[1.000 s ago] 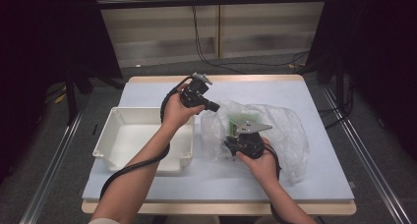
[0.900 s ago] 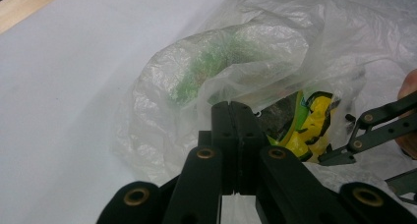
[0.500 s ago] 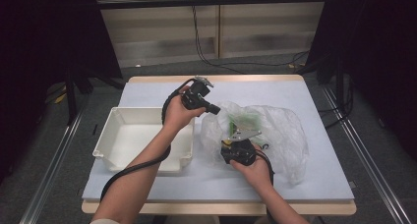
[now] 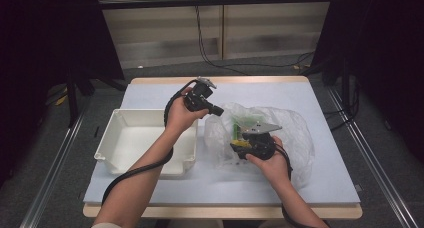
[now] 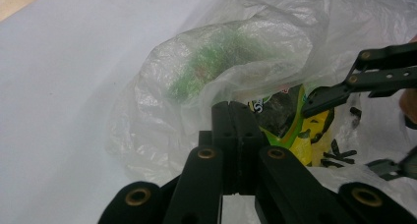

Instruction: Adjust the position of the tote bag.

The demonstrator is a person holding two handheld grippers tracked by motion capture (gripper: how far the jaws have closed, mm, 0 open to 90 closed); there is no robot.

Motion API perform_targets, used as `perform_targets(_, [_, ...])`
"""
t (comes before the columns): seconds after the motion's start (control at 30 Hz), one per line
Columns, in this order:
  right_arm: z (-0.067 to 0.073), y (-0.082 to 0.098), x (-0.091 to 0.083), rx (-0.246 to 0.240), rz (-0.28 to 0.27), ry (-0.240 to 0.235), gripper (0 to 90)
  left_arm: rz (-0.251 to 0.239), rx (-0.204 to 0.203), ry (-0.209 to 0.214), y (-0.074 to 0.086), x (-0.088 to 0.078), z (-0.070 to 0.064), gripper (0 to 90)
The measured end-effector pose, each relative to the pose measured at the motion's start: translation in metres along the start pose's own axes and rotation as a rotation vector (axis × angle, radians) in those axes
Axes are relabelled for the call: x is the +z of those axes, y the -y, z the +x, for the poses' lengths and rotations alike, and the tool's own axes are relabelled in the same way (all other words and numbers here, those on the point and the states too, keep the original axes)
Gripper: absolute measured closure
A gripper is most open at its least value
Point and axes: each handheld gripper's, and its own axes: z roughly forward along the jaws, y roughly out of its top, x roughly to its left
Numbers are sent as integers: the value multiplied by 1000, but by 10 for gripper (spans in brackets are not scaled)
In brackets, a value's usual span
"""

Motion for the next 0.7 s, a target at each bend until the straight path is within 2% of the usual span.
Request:
perform_targets(0.03, [-1, 2, 2, -2, 16, -12, 433, -3, -4, -2, 0, 1, 0, 900])
perform_targets(0.1, [0, 6, 5, 0, 30, -56, 568, 9, 6, -3, 1, 1, 1, 900])
perform_targets(0.17, [3, 9, 6, -12, 46, -70, 682, -11, -12, 3, 2, 3, 1, 900])
perform_targets(0.2, [4, 12, 5, -14, 50, -94, 749, -6, -9, 0, 3, 3, 1, 900])
perform_targets(0.27, [7, 15, 3, -8, 58, -122, 822, 1, -12, -6, 3, 3, 1, 900])
perform_targets(0.37, [12, 21, 1, -6, 79, -139, 872, 9, -4, -6, 4, 4, 1, 900])
perform_targets(0.43, [13, 24, 0, -1, 83, -152, 895, -11, -15, 7, 4, 6, 0, 900])
perform_targets(0.53, [16, 28, -2, -2, 87, -163, 898, 0, -12, 4, 5, 6, 0, 900])
perform_targets(0.6, [19, 32, -2, -2, 94, -168, 898, -12, -14, 11, 6, 7, 0, 900])
perform_targets(0.63, [20, 34, -3, -1, 93, -176, 898, 11, -10, -2, 6, 6, 0, 900])
perform_targets(0.7, [21, 37, -4, 0, 97, -180, 881, 0, -15, 3, 7, 7, 0, 900])
